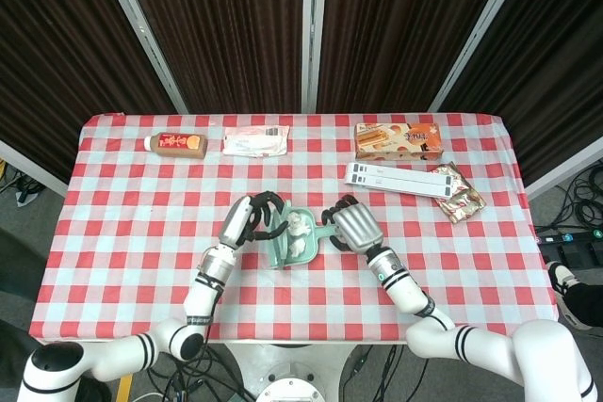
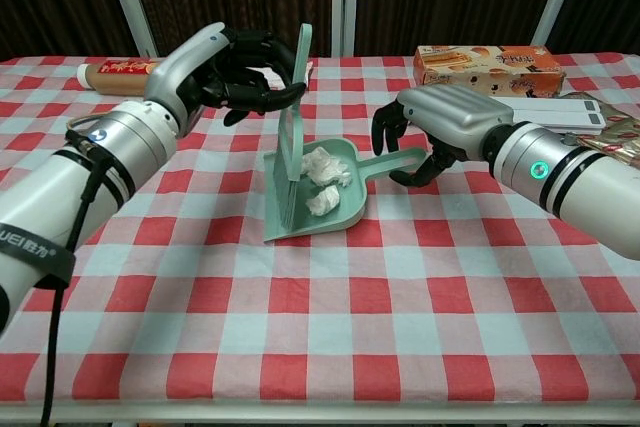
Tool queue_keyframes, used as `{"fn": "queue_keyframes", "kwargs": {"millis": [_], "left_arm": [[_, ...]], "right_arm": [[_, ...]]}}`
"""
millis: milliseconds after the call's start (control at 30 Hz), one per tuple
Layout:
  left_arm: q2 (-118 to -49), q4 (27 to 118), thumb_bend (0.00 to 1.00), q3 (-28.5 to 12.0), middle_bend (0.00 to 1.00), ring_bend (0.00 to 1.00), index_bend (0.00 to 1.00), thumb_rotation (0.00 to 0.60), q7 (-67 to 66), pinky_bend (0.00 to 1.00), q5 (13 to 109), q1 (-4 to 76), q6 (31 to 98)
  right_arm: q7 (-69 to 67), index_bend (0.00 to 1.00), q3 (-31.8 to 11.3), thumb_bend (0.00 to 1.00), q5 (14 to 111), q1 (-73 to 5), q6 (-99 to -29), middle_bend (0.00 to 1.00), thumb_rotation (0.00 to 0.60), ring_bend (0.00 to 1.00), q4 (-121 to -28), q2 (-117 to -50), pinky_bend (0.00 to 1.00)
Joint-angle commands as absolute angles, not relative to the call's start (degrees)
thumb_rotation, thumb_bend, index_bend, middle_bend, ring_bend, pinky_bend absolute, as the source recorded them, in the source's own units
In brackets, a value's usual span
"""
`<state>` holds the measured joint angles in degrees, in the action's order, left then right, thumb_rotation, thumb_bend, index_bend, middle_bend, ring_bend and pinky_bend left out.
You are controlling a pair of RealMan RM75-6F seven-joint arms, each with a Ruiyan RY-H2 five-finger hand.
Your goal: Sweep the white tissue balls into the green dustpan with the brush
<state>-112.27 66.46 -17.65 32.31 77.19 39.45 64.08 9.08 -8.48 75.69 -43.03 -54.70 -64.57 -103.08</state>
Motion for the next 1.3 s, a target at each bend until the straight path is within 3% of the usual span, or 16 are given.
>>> {"fn": "queue_keyframes", "kwargs": {"millis": [33,133,200,300,433,567,667,867,1100,1300], "left_arm": [[-109.48,68.59,0.45,-16.41,0.56,0.68,0.55,0.600,31.82,0.87,78.61,38.16,65.35],[-106.96,68.72,0.45,-15.33,0.56,0.68,0.55,0.600,29.79,0.87,80.53,37.47,67.07],[-105.30,68.38,0.45,-14.83,0.56,0.68,0.55,0.600,28.18,0.87,81.40,37.25,67.66],[-102.31,68.24,0.45,-14.28,0.56,0.68,0.55,0.600,25.87,0.87,81.78,36.87,67.61],[-98.31,67.57,0.45,-13.18,0.56,0.68,0.55,0.600,22.34,0.87,81.50,36.45,66.13],[-96.03,65.83,0.45,-11.68,0.56,0.68,0.55,0.600,18.75,0.87,81.12,36.06,64.57],[-94.84,64.93,0.45,-10.12,0.55,0.68,0.55,0.600,16.12,0.87,80.88,35.85,62.80],[-94.14,64.07,0.45,-7.32,0.53,0.67,0.53,0.600,5.75,0.87,80.79,36.26,59.90],[-92.00,70.94,0.29,-8.08,0.33,0.61,0.24,0.600,2.59,0.86,76.33,37.55,54.01],[-90.49,73.75,0.21,-9.60,0.30,0.49,0.19,0.600,1.48,0.81,75.23,36.39,57.53]], "right_arm": [[8.98,0.67,-8.30,0.55,75.80,-42.69,-54.89,0.61,0.600,0.31,-64.27,-102.96,0.20],[9.13,0.62,-8.16,0.52,75.59,-42.24,-54.88,0.57,0.600,0.29,-64.40,-102.53,0.19],[9.43,0.52,-8.15,0.44,75.34,-42.03,-54.70,0.52,0.600,0.25,-64.99,-101.96,0.18],[10.67,0.30,-8.18,0.25,74.74,-41.61,-54.66,0.42,0.600,0.17,-66.35,-100.82,0.15],[13.49,0.14,-7.91,0.05,73.00,-41.12,-53.37,0.30,0.600,0.09,-68.89,-98.58,0.13],[16.45,0.02,-7.66,0.01,71.12,-40.45,-52.83,0.21,0.600,0.04,-71.29,-96.47,0.09],[17.79,0.00,-7.69,0.00,70.03,-39.72,-53.20,0.15,0.600,0.01,-73.98,-94.35,0.06],[15.74,0.00,-8.73,0.00,71.66,-36.73,-59.29,0.16,0.600,0.01,-79.01,-89.09,0.06],[13.67,0.00,-8.24,0.00,73.79,-32.65,-65.18,0.19,0.600,0.01,-83.20,-83.18,0.06],[10.82,0.00,-6.59,0.03,75.16,-29.57,-67.30,0.21,0.600,0.02,-83.25,-80.02,0.06]]}}
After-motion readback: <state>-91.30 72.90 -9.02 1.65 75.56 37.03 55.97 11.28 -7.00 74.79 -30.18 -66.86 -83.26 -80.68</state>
